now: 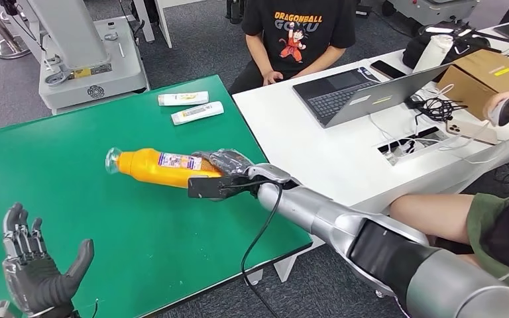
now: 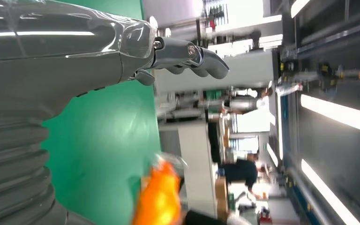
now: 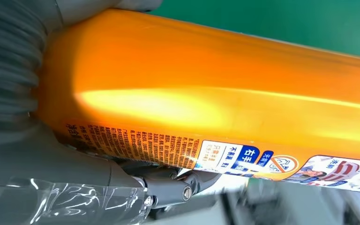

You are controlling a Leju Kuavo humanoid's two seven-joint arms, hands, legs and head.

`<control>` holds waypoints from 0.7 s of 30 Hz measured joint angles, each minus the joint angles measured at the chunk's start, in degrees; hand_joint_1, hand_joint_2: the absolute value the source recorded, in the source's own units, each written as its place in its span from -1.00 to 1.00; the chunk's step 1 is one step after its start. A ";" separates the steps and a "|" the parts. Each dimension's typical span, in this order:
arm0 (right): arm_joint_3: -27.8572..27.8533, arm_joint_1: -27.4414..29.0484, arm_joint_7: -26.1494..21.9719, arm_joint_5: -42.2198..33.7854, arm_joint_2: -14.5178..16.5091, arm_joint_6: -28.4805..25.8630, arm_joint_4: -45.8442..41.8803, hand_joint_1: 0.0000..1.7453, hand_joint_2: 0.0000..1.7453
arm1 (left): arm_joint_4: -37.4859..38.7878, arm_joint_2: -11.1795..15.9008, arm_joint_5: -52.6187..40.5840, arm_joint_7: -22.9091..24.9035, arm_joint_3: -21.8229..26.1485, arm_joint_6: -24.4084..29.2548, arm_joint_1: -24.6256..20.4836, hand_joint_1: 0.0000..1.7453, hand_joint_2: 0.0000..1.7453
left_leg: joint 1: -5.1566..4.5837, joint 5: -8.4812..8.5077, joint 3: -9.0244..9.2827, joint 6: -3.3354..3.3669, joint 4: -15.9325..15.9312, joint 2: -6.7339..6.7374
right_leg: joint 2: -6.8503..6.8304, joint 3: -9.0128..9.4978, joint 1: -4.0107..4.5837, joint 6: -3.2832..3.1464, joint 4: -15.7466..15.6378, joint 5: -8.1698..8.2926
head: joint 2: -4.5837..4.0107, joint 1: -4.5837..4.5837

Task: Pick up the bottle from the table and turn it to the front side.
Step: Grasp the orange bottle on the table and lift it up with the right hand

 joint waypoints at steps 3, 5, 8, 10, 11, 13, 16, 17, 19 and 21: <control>-5.05 4.20 0.77 1.60 0.00 -3.95 -4.79 1.00 1.00 | -0.38 0.05 -0.02 -0.10 0.61 0.85 0.00 -1.00 1.00 | 0.00 0.00 -0.02 0.00 0.00 -0.03 | -0.02 0.00 0.00 0.00 0.00 0.00 | 0.00 0.00; -8.17 6.98 0.89 2.18 0.00 -6.15 -8.01 1.00 1.00 | -0.61 0.04 -0.17 -0.10 0.84 1.13 -0.01 -1.00 1.00 | -0.01 -0.01 -0.03 0.01 0.00 -0.02 | -0.01 -0.01 -0.01 0.01 -0.01 -0.01 | 0.00 0.01; -11.79 10.21 0.87 2.50 0.00 -8.32 -11.95 1.00 1.00 | -0.78 -0.01 -0.23 -0.10 1.00 1.31 -0.01 -1.00 1.00 | -0.01 -0.03 -0.04 0.03 0.00 0.00 | 0.01 -0.02 -0.01 0.01 -0.02 -0.01 | 0.00 0.01; -13.67 12.09 0.52 2.64 0.00 -10.10 -14.29 1.00 1.00 | -0.89 -0.05 -0.23 -0.09 1.01 1.46 -0.02 -1.00 1.00 | -0.01 -0.03 -0.04 0.03 0.00 0.00 | 0.00 -0.02 -0.01 0.02 -0.02 -0.02 | 0.00 0.01; -14.50 13.09 0.12 2.70 0.02 -11.27 -15.50 1.00 1.00 | -0.92 -0.07 -0.23 -0.09 1.01 1.52 -0.02 -1.00 1.00 | -0.01 -0.03 -0.04 0.03 0.00 -0.01 | -0.01 -0.02 -0.01 0.02 -0.03 -0.02 | 0.00 -0.01; -16.19 15.47 -1.07 2.70 0.12 -14.13 -18.31 1.00 1.00 | -0.94 -0.09 -0.23 -0.08 1.01 1.61 -0.04 -1.00 1.00 | -0.01 -0.03 -0.05 0.03 0.00 -0.02 | -0.02 -0.02 -0.01 0.02 -0.03 -0.02 | 0.00 0.00; -18.14 19.04 -3.65 2.03 0.37 -17.23 -22.45 1.00 1.00 | -0.86 -0.20 -0.23 0.60 0.95 1.52 -0.25 -1.00 1.00 | -0.01 -0.03 -0.05 0.03 -0.01 0.00 | 0.00 -0.04 -0.01 0.02 -0.02 -0.03 | 0.00 0.00; -18.46 20.02 -4.66 1.64 0.44 -17.75 -23.58 1.00 1.00 | -0.72 -0.30 -0.24 1.08 0.83 1.37 -0.41 -1.00 1.00 | -0.01 -0.04 -0.05 0.03 -0.01 0.01 | 0.00 -0.05 0.00 0.02 -0.02 -0.03 | 0.00 0.01; -18.72 21.51 -6.79 0.60 0.69 -18.23 -25.33 1.00 1.00 | -0.16 -0.56 -0.17 1.94 0.18 0.55 -0.89 -1.00 1.00 | -0.01 -0.04 -0.06 0.03 -0.01 0.01 | 0.01 -0.06 -0.01 0.02 -0.02 -0.03 | 0.00 0.00; -18.70 22.16 -9.16 -0.57 1.26 -18.18 -26.18 1.00 1.00 | 0.84 -0.82 0.53 2.30 -1.05 -1.29 -1.77 -1.00 1.00 | -0.01 -0.03 -0.07 0.03 -0.01 0.02 | 0.02 -0.07 -0.01 0.02 -0.02 -0.03 | 0.00 0.00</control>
